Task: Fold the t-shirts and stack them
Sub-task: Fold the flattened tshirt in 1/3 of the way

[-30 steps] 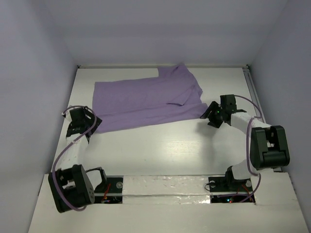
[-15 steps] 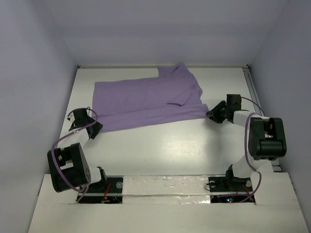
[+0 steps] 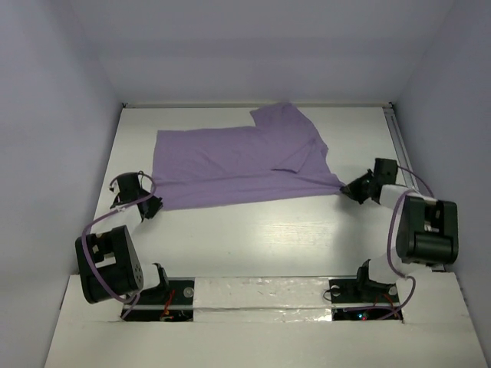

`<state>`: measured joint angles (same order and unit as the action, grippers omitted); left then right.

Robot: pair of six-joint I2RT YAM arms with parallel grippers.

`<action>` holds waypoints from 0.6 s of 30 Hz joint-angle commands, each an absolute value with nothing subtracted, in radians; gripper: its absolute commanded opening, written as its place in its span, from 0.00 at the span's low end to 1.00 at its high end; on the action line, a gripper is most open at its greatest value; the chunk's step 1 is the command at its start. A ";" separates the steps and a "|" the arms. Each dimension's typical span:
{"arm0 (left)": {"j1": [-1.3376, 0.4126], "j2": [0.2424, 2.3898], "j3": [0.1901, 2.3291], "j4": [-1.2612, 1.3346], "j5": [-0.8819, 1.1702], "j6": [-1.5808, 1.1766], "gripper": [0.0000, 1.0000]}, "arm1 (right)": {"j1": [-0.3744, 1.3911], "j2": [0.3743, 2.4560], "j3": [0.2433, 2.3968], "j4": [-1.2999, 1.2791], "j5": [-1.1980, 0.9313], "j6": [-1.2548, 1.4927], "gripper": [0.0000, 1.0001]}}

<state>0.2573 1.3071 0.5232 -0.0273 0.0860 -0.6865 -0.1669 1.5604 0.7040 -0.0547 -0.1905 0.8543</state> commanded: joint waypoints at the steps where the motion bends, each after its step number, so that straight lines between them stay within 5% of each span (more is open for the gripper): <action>1: 0.264 1.237 0.480 -0.067 0.126 -0.689 0.00 | -0.308 1.375 0.608 -0.184 -0.169 0.828 0.00; 9: 0.219 1.016 0.440 -0.253 0.225 -0.790 0.05 | -0.506 1.114 0.511 -0.439 -0.201 0.787 0.09; 10: 0.219 1.017 0.451 -0.302 0.219 -0.795 0.22 | -0.506 1.105 0.509 -0.458 -0.178 0.772 0.17; 12: 0.219 1.019 0.456 -0.327 0.224 -0.802 0.36 | -0.515 1.094 0.511 -0.474 -0.158 0.761 0.38; 13: 0.219 1.019 0.463 -0.353 0.215 -0.811 0.59 | -0.515 1.091 0.514 -0.488 -0.158 0.752 0.53; 15: 0.219 1.008 0.477 -0.377 0.180 -0.811 0.84 | -0.515 1.079 0.544 -0.502 -0.161 0.739 0.65; 18: 0.210 0.989 0.549 -0.429 0.128 -0.779 0.86 | -0.515 1.071 0.633 -0.567 -0.175 0.698 0.69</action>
